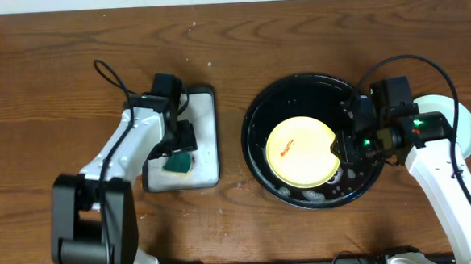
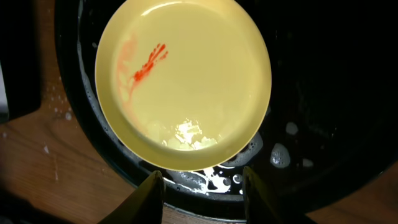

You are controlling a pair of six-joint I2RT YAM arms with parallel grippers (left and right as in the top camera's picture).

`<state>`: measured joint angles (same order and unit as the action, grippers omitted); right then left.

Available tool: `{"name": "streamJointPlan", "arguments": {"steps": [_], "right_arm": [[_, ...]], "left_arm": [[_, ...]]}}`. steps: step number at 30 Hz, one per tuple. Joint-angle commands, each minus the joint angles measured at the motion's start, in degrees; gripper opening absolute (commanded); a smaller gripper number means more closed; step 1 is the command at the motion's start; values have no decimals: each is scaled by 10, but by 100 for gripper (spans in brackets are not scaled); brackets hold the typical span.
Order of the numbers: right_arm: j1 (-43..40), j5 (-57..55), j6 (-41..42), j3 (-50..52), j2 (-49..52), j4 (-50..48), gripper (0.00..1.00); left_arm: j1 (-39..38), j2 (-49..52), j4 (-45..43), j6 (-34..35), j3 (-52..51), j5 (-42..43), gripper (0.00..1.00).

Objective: Clean dirty plates on tray and stack at the side
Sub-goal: 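Grasp the green sponge with the left gripper and carry it to the yellow plate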

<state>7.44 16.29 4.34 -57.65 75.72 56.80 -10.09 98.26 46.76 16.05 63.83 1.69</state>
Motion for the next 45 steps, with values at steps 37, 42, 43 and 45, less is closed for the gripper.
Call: {"name": "streamJointPlan", "arguments": {"steps": [37,42,43,45], "right_arm": [[-13,-44,38,83,190,-184,24],[-25,-44,38,83,208,-191,1],[-27,-44,40,83,211,-194,1],[-30,-44,45,83,217,-200,1]], "left_arm": [[-94,-107,74,-4,124,125,7],[-173,-99,41,24,124,127,8],[-188,-94,30,36,124,127,8],[-217,-79,0,55,123,127,8]]}}
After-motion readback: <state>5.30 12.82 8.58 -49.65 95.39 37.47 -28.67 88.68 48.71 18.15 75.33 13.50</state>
